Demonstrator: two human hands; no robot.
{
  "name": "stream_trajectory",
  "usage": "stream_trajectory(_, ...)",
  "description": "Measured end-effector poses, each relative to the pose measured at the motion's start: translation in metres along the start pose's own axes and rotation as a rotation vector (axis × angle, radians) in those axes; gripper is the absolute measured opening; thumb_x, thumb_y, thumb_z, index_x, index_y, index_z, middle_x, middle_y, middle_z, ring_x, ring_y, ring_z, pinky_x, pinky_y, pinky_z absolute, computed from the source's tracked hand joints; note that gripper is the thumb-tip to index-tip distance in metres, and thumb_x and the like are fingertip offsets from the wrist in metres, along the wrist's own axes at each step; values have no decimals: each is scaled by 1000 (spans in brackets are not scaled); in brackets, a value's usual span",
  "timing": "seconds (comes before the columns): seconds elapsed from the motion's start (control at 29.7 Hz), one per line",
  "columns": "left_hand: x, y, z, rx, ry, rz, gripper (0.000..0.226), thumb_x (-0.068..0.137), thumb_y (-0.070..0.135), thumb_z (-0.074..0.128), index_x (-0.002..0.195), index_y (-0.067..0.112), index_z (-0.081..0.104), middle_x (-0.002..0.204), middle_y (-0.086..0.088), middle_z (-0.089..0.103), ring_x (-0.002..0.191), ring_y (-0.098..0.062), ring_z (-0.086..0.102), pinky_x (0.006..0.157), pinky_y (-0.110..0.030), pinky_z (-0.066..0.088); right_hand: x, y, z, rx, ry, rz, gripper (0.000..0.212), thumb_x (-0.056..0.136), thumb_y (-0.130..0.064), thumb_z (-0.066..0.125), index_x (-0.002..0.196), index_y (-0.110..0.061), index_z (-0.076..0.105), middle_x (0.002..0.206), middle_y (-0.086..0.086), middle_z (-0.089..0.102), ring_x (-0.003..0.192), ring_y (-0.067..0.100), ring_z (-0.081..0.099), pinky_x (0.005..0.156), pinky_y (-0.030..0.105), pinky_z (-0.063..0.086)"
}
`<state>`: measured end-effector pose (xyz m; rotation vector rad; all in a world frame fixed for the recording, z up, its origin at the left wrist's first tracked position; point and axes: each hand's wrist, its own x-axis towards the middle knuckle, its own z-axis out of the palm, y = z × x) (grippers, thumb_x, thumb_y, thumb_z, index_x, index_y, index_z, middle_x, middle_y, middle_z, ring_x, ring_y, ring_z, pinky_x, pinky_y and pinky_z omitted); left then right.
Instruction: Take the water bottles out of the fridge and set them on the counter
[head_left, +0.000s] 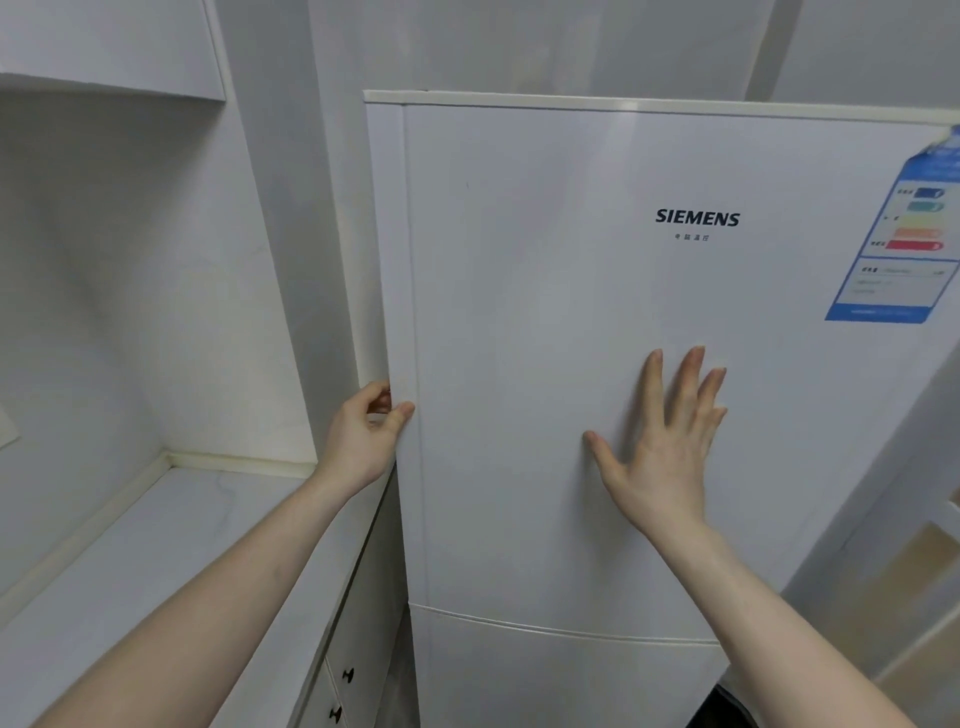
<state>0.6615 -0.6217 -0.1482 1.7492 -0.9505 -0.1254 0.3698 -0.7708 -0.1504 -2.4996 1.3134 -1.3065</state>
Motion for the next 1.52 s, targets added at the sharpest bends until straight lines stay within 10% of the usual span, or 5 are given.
stream_trajectory(0.27,1,-8,-2,113,54,112,37,95,24,71,129,17,60,119,2,62,106,-16,60,89,-31,49,0,-4,5,-35,-8,9,119,87,-46,77,165,-25,-10,169,10,-30,154,40,-29,123,70,-1)
stream_trajectory(0.44,-14,3,17,408,134,456,94,88,22,76,162,19,18,167,-7,10,154,-30,17,123,-51,26,0,-4,6,-60,-18,16,120,87,-52,75,165,-23,-12,168,13,-30,153,43,-29,121,72,2)
stream_trajectory(0.67,-14,-4,36,668,48,555,112,88,44,74,164,10,-1,171,-13,-14,157,-35,-13,125,-61,12,0,-2,11,-65,-10,3,119,88,-55,73,164,-24,-13,168,14,-29,153,43,-29,122,72,0)
stream_trajectory(1.11,-20,-1,39,750,-6,474,113,91,42,72,163,13,-11,169,-11,-21,156,-32,-19,125,-59,8,-3,4,20,-73,-37,1,119,87,-66,67,163,-26,-16,167,14,-32,153,44,-30,122,70,-7)
stream_trajectory(1.52,-140,-2,6,740,-161,265,94,96,20,58,162,37,-8,168,12,-24,155,-18,-24,127,-48,-2,-62,13,10,349,-213,-163,101,88,-30,81,166,-28,17,174,-6,-10,161,22,-10,128,54,13)
